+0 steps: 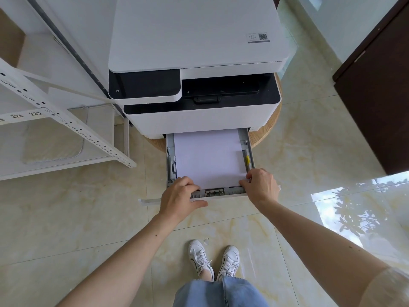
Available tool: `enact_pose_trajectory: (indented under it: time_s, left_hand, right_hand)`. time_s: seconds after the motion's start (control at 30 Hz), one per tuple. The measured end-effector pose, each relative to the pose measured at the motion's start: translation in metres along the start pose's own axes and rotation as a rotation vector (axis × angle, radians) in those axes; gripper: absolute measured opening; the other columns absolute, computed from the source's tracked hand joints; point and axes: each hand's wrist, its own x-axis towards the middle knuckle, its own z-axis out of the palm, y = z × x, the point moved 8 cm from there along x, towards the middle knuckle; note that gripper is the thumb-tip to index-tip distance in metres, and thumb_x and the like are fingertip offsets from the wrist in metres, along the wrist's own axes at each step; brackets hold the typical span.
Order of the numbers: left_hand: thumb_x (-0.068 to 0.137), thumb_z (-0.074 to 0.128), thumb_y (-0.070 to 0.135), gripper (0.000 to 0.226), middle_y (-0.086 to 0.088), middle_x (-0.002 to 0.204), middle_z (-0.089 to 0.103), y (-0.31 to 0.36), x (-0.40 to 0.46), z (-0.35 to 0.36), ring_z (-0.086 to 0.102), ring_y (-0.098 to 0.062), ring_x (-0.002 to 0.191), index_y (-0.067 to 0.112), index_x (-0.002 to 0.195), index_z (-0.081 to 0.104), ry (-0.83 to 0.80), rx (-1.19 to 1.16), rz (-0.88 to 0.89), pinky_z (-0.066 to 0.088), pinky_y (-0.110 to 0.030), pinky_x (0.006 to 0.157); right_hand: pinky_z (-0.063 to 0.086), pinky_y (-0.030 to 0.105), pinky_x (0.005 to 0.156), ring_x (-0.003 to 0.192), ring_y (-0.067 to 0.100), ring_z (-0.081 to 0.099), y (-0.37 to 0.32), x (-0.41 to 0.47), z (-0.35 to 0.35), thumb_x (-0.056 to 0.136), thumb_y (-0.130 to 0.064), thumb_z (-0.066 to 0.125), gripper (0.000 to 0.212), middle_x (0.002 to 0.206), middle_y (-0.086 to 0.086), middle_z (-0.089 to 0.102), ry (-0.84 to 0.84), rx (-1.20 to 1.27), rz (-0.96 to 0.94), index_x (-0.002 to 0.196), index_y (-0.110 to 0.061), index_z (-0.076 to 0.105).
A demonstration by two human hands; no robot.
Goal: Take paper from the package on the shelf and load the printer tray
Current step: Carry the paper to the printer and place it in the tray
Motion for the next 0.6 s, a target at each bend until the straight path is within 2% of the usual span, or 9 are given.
enact_pose_trajectory:
  time_s: [0.07, 0.2, 0.23, 0.27, 0.33, 0.4, 0.47, 0.53, 0.6]
  left_hand:
    - [0.064, 0.077, 0.060, 0.055, 0.013, 0.106, 0.062, -0.004, -0.001, -0.003, 0.054, -0.009, 0.102, 0.027, 0.108, 0.072, -0.020, 0.022, -0.026, 0.039, -0.023, 0.067]
    - [0.063, 0.076, 0.062, 0.060, 0.012, 0.115, 0.056, -0.008, -0.002, -0.001, 0.049, -0.007, 0.111, 0.029, 0.113, 0.071, -0.070, 0.001, -0.040, 0.044, -0.025, 0.075]
    - [0.062, 0.076, 0.062, 0.061, 0.011, 0.116, 0.055, -0.009, -0.002, 0.001, 0.048, -0.007, 0.113, 0.028, 0.113, 0.071, -0.076, -0.016, -0.043, 0.047, -0.027, 0.078]
    - [0.063, 0.075, 0.063, 0.062, 0.010, 0.117, 0.055, -0.010, -0.003, 0.002, 0.048, -0.008, 0.113, 0.026, 0.112, 0.072, -0.071, -0.040, -0.041, 0.049, -0.029, 0.080]
    - [0.068, 0.069, 0.064, 0.057, 0.007, 0.112, 0.061, -0.013, -0.004, -0.001, 0.055, -0.010, 0.107, 0.020, 0.104, 0.075, -0.010, -0.108, -0.033, 0.053, -0.032, 0.079]
    - [0.078, 0.065, 0.053, 0.043, 0.003, 0.102, 0.066, -0.019, -0.006, -0.014, 0.063, -0.015, 0.094, 0.014, 0.092, 0.077, 0.151, -0.167, -0.021, 0.055, -0.034, 0.072]
    - [0.075, 0.078, 0.025, 0.019, -0.002, 0.093, 0.067, -0.028, -0.008, -0.030, 0.064, -0.023, 0.085, 0.010, 0.087, 0.075, 0.349, -0.127, -0.034, 0.055, -0.037, 0.069]
    - [0.063, 0.087, 0.014, 0.030, -0.005, 0.097, 0.065, -0.041, -0.007, -0.038, 0.061, -0.027, 0.090, 0.010, 0.089, 0.072, 0.439, -0.080, -0.125, 0.051, -0.036, 0.077]
    - [0.057, 0.090, 0.019, 0.049, -0.008, 0.115, 0.059, -0.050, -0.004, -0.032, 0.051, -0.029, 0.109, 0.011, 0.099, 0.066, 0.392, -0.141, -0.197, 0.039, -0.028, 0.090]
  right_hand:
    - [0.039, 0.029, 0.066, 0.069, 0.026, 0.059, 0.001, 0.000, 0.002, 0.081, -0.022, 0.065, 0.010, 0.088, 0.003, 0.063, -0.001, -0.007, 0.013, 0.075, -0.013, 0.066]
    - [0.046, 0.047, 0.086, 0.063, 0.024, 0.056, 0.002, 0.002, 0.004, 0.081, -0.022, 0.065, 0.010, 0.085, 0.000, 0.061, -0.005, -0.004, 0.036, 0.073, -0.016, 0.065]
    - [0.047, 0.045, 0.085, 0.062, 0.023, 0.055, 0.002, 0.003, 0.004, 0.082, -0.022, 0.065, 0.011, 0.085, 0.000, 0.061, -0.004, -0.002, 0.032, 0.074, -0.015, 0.066]
    - [0.047, 0.038, 0.078, 0.063, 0.023, 0.055, 0.002, 0.003, 0.003, 0.082, -0.023, 0.065, 0.011, 0.085, 0.001, 0.062, -0.005, 0.000, 0.024, 0.075, -0.014, 0.067]
    - [0.038, 0.026, 0.061, 0.066, 0.023, 0.056, 0.002, 0.003, 0.002, 0.082, -0.023, 0.063, 0.011, 0.087, 0.002, 0.065, -0.004, 0.015, 0.009, 0.077, -0.014, 0.067]
    - [0.045, 0.030, 0.066, 0.069, 0.023, 0.057, 0.003, 0.004, -0.001, 0.083, -0.025, 0.063, 0.011, 0.088, 0.000, 0.065, 0.018, 0.064, 0.008, 0.081, -0.016, 0.068]
    - [0.052, 0.041, 0.078, 0.071, 0.023, 0.055, 0.004, 0.005, -0.003, 0.085, -0.027, 0.063, 0.009, 0.091, -0.002, 0.061, 0.040, 0.113, 0.015, 0.086, -0.020, 0.067]
    - [0.053, 0.043, 0.077, 0.073, 0.023, 0.055, 0.006, 0.008, -0.003, 0.086, -0.028, 0.063, 0.007, 0.095, -0.003, 0.059, 0.062, 0.146, -0.002, 0.089, -0.022, 0.065]
    - [0.053, 0.041, 0.073, 0.078, 0.022, 0.055, 0.005, 0.010, -0.004, 0.086, -0.029, 0.063, 0.011, 0.100, -0.003, 0.056, 0.088, 0.155, -0.041, 0.095, -0.023, 0.062]
